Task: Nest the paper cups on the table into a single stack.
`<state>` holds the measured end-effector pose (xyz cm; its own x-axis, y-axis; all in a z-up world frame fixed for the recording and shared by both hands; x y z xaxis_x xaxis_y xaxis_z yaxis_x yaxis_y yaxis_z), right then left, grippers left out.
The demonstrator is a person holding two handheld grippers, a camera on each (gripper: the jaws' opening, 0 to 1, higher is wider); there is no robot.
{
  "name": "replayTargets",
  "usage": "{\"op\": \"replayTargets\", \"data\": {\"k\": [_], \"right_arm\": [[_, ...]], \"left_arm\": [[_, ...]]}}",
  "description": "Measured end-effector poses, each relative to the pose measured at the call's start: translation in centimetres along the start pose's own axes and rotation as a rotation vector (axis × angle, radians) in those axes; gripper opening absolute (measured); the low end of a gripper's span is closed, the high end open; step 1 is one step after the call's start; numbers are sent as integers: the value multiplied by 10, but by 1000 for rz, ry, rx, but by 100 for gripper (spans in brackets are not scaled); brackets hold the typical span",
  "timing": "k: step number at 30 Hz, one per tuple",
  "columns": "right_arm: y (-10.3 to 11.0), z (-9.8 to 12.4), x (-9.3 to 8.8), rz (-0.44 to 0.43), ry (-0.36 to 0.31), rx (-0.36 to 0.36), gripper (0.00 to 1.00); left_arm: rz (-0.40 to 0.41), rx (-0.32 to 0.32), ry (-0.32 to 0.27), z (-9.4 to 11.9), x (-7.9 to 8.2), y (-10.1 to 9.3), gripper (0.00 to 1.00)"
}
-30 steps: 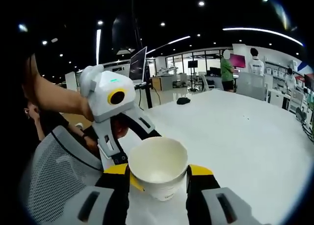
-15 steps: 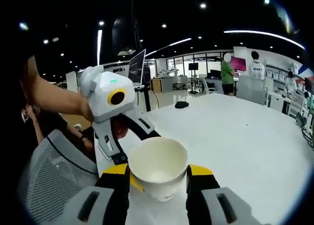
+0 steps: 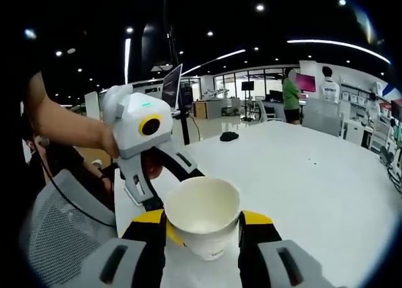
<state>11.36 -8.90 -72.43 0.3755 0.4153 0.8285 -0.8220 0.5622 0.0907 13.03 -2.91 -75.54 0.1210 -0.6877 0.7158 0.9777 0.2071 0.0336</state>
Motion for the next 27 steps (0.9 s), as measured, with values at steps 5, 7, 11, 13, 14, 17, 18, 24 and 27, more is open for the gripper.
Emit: {"op": "replayTargets", "data": {"k": [5,7,11,13,14,17,18,24,27], "right_arm": [[-9,-5,3,-5,-4,-6,44],[-12,-6,4,-7,-6,-8,45],[-21,-10,7,-7,-11,-17,45],[-25,-13,7,-9,-9,-19,45],[-27,-14,7,-9,-8,-20,45],[-35,-19,7,-11,-5,-23,45],[-36,-19,7,-12,-5,-25,45],[-44,-26,7,-31,1,-31,45],[-46,-27,7,-39,3,-38,45]], "left_arm": [[9,3,2,-4,2,9,40],[9,5,3,-5,3,13,40],[4,13,10,-8,6,21,40],[1,17,19,-10,7,24,40],[-4,19,23,-10,7,26,40],[-5,24,33,-12,6,33,40],[-5,25,33,-12,6,34,39],[16,18,41,-15,4,42,39],[26,13,43,-17,3,45,38]]}}
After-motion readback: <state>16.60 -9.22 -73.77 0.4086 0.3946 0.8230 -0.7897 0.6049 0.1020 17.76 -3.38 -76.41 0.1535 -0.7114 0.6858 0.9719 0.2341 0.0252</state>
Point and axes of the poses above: the point that each gripper's makers call its tool centre point, and the gripper's own axes: z roughly backward along the fingers, y roughly to its left, x roughly out of its top, the point moved 4 cm from there along z, roughly backward along the fingers, and after that the axes turned 10 degrees about y, right-handed, at the moved point
